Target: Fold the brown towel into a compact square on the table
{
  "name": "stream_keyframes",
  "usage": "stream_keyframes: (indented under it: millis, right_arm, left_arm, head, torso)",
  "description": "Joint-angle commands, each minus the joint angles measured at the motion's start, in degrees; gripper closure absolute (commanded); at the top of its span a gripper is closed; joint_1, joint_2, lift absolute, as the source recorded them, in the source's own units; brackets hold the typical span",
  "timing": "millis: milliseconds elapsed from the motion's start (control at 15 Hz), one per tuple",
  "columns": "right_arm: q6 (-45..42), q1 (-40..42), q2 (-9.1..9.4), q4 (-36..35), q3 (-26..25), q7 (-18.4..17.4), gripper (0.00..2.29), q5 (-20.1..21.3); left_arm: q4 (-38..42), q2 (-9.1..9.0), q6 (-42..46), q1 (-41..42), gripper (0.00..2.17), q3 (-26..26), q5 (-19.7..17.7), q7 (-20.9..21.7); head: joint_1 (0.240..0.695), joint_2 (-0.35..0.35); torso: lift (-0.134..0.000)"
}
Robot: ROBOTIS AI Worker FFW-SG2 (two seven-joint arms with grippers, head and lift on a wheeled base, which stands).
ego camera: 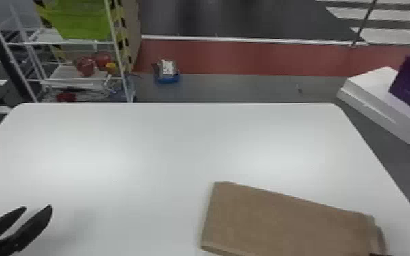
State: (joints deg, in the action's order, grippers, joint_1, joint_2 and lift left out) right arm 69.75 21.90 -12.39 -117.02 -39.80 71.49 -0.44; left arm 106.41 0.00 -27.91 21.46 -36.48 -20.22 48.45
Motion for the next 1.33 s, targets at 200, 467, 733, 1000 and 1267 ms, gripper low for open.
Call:
stream_keyframes:
  millis: [200,467,733,1000,1267]
  right_arm:
    - [0.0,-0.1,0.0,-0.13,0.43,-0.65,1.32,-0.18]
    - [0.88,-1.07,0.18,-0.92,-3.71,-0.82,1.33,-9.23]
    - [10.02,-6.61,2.72,-4.79,-2.21,-1.0,1.33,-10.2]
    - [16.7,-11.7,4.48,-7.08,6.05,-3.64,1.33,-9.49]
    - [20.33,-14.96,4.75,-7.43,13.43,-7.68,1.33,-8.96]
  left_arm:
    - [0.2,-0.15,0.0,0.34,0.05,0.0,-0.44,0.07]
    - [0.47,-0.15,0.0,0.6,0.05,0.44,-0.44,0.16]
    - [0.82,-0.15,0.0,1.04,0.05,0.53,-0.53,0.69]
    - [1.34,-0.15,-0.18,1.92,0.05,0.18,-1.23,1.21]
    - [1.87,-0.15,-0.18,2.27,0.05,0.09,-1.4,1.56]
  head:
    - [0.695,-0.024]
    - [0.695,-0.031]
    - [0.695,-0.014]
    - [0.695,0.07]
    - [0.695,0.152]
  torso:
    - [-0.134]
    - [-0.134]
    - [-0.134]
    - [-0.134]
    - [-0.134]
